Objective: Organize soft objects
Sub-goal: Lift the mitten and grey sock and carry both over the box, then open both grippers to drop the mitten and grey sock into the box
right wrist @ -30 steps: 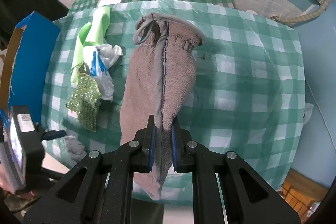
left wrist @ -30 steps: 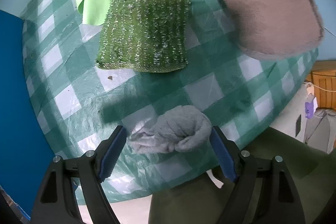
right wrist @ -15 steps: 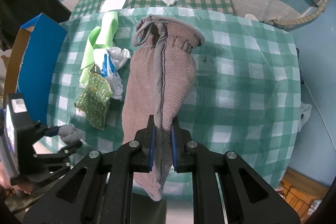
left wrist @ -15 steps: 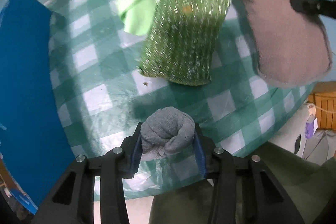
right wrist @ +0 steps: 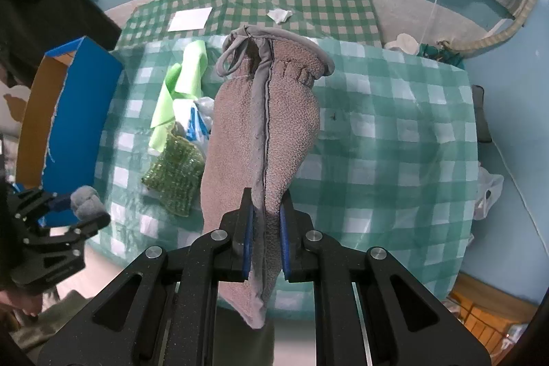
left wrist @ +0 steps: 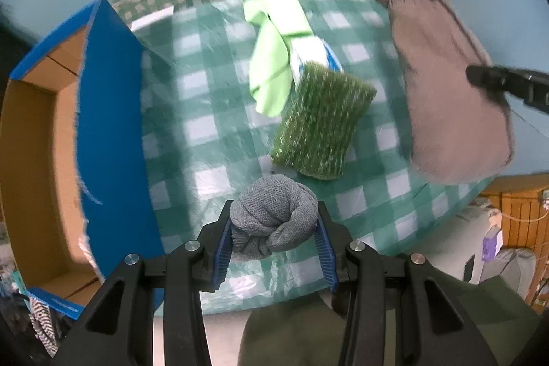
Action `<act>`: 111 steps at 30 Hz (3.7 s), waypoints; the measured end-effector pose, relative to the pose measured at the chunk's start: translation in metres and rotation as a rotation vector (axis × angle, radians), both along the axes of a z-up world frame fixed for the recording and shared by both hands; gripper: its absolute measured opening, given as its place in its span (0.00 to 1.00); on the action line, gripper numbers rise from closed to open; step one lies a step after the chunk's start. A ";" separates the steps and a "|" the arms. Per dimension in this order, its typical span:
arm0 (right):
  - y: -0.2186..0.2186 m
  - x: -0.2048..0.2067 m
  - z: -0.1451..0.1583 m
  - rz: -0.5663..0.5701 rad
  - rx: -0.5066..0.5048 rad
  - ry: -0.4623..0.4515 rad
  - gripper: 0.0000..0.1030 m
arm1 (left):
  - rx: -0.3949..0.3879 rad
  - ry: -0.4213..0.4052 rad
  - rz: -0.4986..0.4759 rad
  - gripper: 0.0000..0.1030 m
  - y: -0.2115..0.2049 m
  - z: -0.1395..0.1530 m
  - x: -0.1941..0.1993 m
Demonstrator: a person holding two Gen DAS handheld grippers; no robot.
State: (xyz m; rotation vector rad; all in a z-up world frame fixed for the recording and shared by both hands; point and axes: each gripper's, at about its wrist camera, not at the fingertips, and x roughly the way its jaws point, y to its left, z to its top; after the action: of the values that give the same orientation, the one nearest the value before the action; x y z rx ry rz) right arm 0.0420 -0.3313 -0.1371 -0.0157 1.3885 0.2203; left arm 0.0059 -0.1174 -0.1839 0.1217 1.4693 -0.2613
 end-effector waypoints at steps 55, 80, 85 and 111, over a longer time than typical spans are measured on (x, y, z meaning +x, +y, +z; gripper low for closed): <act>0.238 0.034 0.088 0.448 0.157 -0.143 0.11 | 0.028 -0.146 0.447 0.43 0.175 0.090 -0.012; 0.341 0.040 0.060 0.570 0.157 -0.087 0.11 | 0.088 -0.064 0.605 0.55 0.254 0.057 -0.015; 0.353 0.040 0.052 0.602 0.153 -0.078 0.12 | 0.091 -0.060 0.619 0.72 0.257 0.057 -0.017; 0.318 0.045 0.050 0.523 0.130 -0.081 0.59 | 0.076 -0.074 0.609 0.75 0.239 0.067 -0.012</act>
State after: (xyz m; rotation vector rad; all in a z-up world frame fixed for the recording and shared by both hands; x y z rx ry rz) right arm 0.0866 -0.0129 -0.0873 -0.2792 1.2662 0.7370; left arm -0.0062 0.1212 -0.1166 -0.2526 1.3748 0.2907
